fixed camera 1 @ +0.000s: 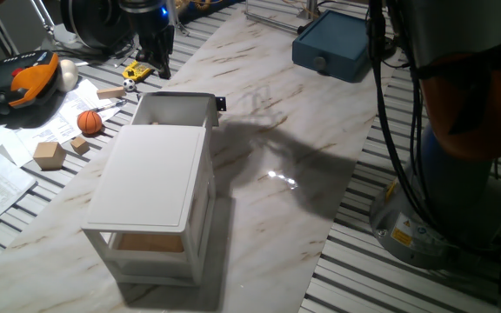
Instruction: Take something out of a drawer
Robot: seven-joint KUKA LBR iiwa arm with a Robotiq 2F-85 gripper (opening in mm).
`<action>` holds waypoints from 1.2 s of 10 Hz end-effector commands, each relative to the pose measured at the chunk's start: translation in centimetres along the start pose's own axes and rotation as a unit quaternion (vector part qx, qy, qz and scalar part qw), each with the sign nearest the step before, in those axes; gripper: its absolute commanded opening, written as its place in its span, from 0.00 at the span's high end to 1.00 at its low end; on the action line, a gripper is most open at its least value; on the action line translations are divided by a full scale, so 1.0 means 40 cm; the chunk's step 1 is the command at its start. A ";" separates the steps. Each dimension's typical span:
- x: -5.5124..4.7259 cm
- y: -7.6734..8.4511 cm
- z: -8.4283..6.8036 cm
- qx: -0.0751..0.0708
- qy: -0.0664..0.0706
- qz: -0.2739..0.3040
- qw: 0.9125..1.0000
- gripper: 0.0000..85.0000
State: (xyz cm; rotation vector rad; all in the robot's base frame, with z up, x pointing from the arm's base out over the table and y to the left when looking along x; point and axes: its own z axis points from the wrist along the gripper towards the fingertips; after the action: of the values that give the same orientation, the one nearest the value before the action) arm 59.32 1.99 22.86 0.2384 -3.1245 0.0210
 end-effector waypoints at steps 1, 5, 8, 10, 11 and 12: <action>0.000 0.001 0.000 0.002 0.001 0.001 1.000 1.00; -0.009 0.014 0.001 0.006 0.005 0.007 1.000 1.00; -0.013 0.013 0.007 0.014 0.005 0.010 1.000 1.00; -0.021 0.013 0.015 0.015 0.006 0.010 1.000 1.00; -0.024 0.012 0.017 0.016 0.005 0.010 1.000 1.00; -0.028 0.011 0.022 0.018 0.003 0.010 1.000 1.00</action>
State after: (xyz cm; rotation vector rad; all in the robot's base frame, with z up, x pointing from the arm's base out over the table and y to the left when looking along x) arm 60.43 2.57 21.93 0.2093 -3.1240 0.0802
